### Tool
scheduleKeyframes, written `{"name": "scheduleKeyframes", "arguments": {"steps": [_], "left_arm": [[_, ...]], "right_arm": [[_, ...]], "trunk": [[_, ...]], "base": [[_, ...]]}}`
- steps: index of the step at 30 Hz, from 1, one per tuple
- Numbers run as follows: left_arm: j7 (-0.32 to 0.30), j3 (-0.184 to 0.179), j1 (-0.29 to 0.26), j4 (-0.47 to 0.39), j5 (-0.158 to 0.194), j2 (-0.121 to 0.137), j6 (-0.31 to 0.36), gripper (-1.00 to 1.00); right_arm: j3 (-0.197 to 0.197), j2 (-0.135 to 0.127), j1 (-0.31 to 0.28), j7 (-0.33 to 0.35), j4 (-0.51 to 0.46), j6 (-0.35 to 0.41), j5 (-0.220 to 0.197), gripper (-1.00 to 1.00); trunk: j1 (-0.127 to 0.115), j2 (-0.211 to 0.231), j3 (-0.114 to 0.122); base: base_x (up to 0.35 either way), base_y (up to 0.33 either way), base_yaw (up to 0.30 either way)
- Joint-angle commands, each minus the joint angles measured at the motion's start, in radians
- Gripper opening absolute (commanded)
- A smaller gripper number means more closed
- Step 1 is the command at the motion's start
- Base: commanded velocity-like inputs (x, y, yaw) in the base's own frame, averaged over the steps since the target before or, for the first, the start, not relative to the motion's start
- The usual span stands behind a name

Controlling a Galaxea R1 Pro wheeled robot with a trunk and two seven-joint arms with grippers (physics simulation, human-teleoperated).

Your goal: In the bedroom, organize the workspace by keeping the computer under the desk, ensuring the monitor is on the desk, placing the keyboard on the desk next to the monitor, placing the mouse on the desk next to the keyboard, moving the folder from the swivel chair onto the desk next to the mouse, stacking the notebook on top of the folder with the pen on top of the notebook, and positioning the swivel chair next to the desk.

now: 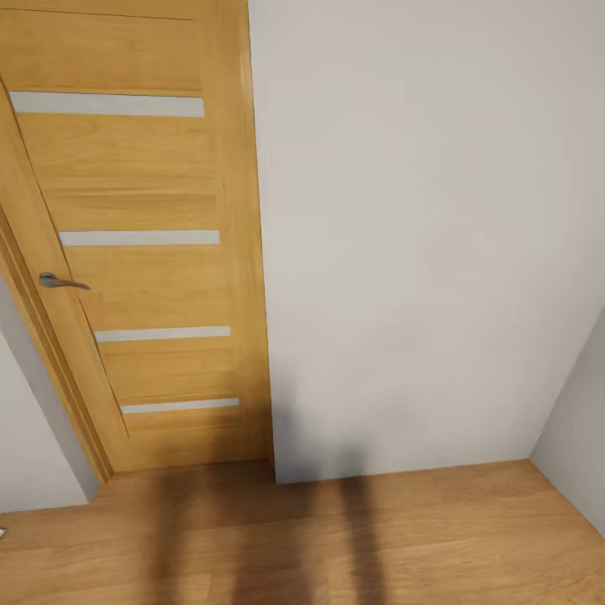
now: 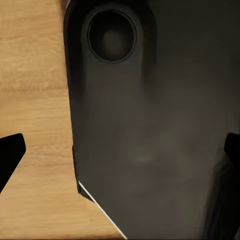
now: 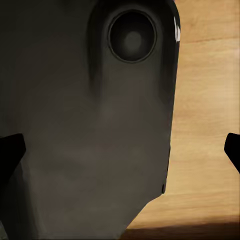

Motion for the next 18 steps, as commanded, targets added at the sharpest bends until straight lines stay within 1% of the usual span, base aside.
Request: {"name": "scheduleKeyframes", "arguments": {"steps": [1, 4, 6, 8, 11, 18], "left_arm": [[0.0, 0.0, 0.0, 0.0, 0.0, 0.0, 0.0, 1.0], [0.001, 0.0, -0.001, -0.012, -0.001, -0.017, 0.001, 1.0], [0.001, 0.0, -0.001, -0.012, -0.001, -0.023, 0.001, 1.0], [0.004, -0.002, -0.002, -0.017, 0.0, -0.035, -0.001, 1.0], [0.004, -0.003, -0.002, -0.02, 0.0, -0.052, -0.002, 1.0], [0.005, -0.002, -0.002, -0.02, 0.002, -0.054, -0.003, 1.0]], "right_arm": [[0.0, 0.0, 0.0, 0.0, 0.0, 0.0, 0.0, 1.0], [-0.002, 0.017, -0.01, -0.001, -0.003, -0.001, -0.002, 1.0], [-0.002, 0.017, -0.01, -0.001, -0.003, -0.001, -0.002, 1.0], [-0.004, 0.026, -0.015, -0.004, -0.004, -0.005, -0.006, 1.0], [-0.003, 0.029, -0.018, -0.006, -0.005, -0.005, -0.007, 1.0], [-0.007, 0.03, -0.019, -0.006, -0.006, -0.005, -0.009, 1.0]], "trunk": [[0.0, 0.0, 0.0], [-0.011, 0.021, 0.009], [-0.019, 0.035, 0.015], [-0.027, 0.049, 0.021], [-0.038, 0.07, 0.031], [-0.065, 0.119, 0.053]], "base": [[0.0, 0.0, 0.0], [0.0, 0.0, 0.0], [0.0, 0.0, 0.0], [0.0, 0.0, 0.0], [0.0, 0.0, 0.0], [0.0, 0.0, 0.0]]}}
